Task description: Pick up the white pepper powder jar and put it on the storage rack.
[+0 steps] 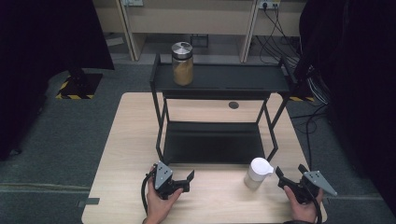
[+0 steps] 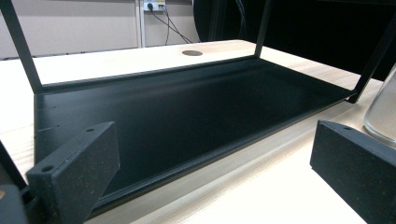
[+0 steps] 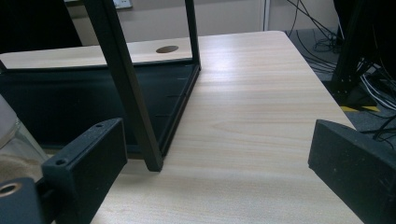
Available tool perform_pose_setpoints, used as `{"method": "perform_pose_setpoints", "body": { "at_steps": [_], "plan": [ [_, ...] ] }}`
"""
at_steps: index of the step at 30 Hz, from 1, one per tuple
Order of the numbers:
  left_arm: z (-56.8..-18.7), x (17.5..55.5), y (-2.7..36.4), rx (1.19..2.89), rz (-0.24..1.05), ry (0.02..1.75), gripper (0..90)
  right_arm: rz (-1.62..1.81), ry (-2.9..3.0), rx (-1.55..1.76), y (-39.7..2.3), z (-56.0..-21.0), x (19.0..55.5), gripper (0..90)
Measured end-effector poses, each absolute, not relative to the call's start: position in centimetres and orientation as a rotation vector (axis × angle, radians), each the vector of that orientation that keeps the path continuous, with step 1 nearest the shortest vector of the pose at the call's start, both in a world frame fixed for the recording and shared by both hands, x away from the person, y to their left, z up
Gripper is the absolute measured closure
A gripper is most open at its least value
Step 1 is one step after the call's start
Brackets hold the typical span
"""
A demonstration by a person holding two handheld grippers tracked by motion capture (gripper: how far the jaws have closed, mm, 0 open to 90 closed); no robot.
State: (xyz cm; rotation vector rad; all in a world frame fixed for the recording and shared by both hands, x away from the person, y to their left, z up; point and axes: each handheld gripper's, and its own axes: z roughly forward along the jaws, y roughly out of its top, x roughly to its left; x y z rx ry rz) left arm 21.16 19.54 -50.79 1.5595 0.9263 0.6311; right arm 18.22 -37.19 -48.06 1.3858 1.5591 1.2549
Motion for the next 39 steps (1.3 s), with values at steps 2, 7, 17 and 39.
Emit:
{"method": "perform_pose_setpoints", "body": {
  "at_steps": [2, 7, 17, 39],
  "plan": [
    [-50.8, 21.2, 19.6, 1.559, 0.630, 0.928, 0.7, 1.260, 1.558, 1.387, -37.2, -48.1, 18.2, 4.6],
    [-50.8, 21.2, 19.6, 1.560, 0.631, 0.924, 0.7, 1.268, 1.552, 1.391, -37.3, -48.1, 18.2, 4.4],
    [-50.8, 21.1, 19.6, 1.558, 0.632, 0.924, 0.7, 1.340, 1.482, 1.369, -37.6, -47.4, 17.1, 3.9],
    [-50.8, 21.1, 19.5, 1.561, 0.634, 0.924, 0.7, 1.534, 1.503, 1.137, -36.7, -45.8, 15.7, 3.2]
  ]
}}
